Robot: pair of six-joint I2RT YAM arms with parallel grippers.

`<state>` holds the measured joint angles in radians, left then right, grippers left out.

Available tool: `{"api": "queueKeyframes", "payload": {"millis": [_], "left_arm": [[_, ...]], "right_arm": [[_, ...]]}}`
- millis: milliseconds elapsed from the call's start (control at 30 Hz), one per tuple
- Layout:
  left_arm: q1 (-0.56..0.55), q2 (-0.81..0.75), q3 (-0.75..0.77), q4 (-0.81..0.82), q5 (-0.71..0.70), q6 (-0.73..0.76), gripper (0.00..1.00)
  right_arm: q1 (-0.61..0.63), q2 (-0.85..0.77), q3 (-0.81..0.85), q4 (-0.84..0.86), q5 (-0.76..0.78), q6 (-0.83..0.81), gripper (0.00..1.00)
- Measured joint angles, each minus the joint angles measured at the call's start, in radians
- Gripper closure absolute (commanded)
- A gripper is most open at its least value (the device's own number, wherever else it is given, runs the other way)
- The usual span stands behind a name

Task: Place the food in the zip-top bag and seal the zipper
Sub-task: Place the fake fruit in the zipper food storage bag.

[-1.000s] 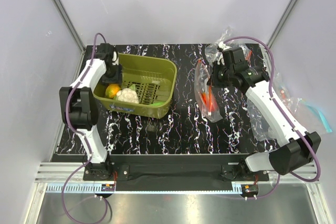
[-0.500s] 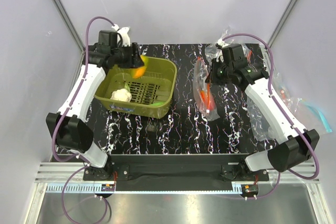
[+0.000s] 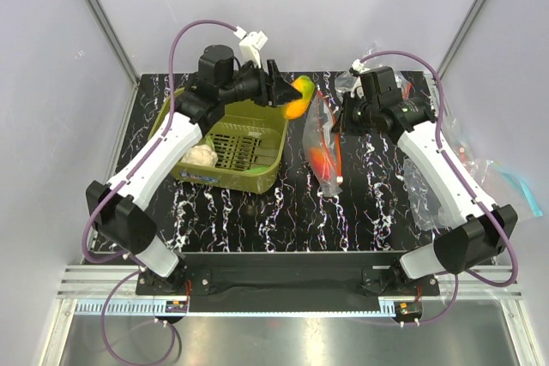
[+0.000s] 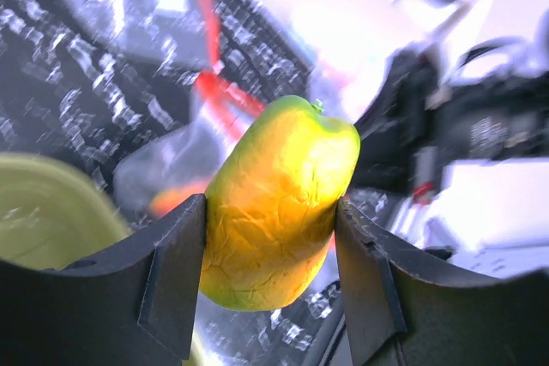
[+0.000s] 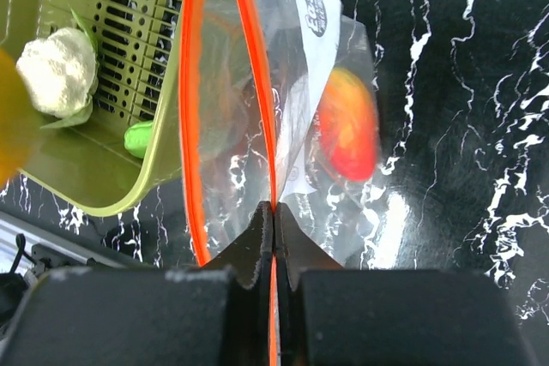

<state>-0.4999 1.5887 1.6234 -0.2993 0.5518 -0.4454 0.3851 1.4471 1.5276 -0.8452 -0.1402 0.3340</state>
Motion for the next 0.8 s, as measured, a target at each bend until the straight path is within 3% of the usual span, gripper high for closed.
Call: {"api": "queueKeyframes", "payload": {"millis": [267, 500, 800], "left_arm": [[-0.043, 0.038, 0.010, 0.243, 0.018, -0.183, 0.66], [-0.107, 0.115, 0.048, 0.190, 0.021, -0.184, 0.67], [-0.135, 0.115, -0.064, 0.201, 0.010, -0.243, 0.69]], "right_arm": [[0.000, 0.005, 0.000, -0.006, -0.013, 0.000, 1.00], [0.000, 0.005, 0.000, -0.015, -0.011, 0.000, 1.00], [-0.002, -0.001, -0.011, -0.020, -0.011, 0.003, 1.00]]}}
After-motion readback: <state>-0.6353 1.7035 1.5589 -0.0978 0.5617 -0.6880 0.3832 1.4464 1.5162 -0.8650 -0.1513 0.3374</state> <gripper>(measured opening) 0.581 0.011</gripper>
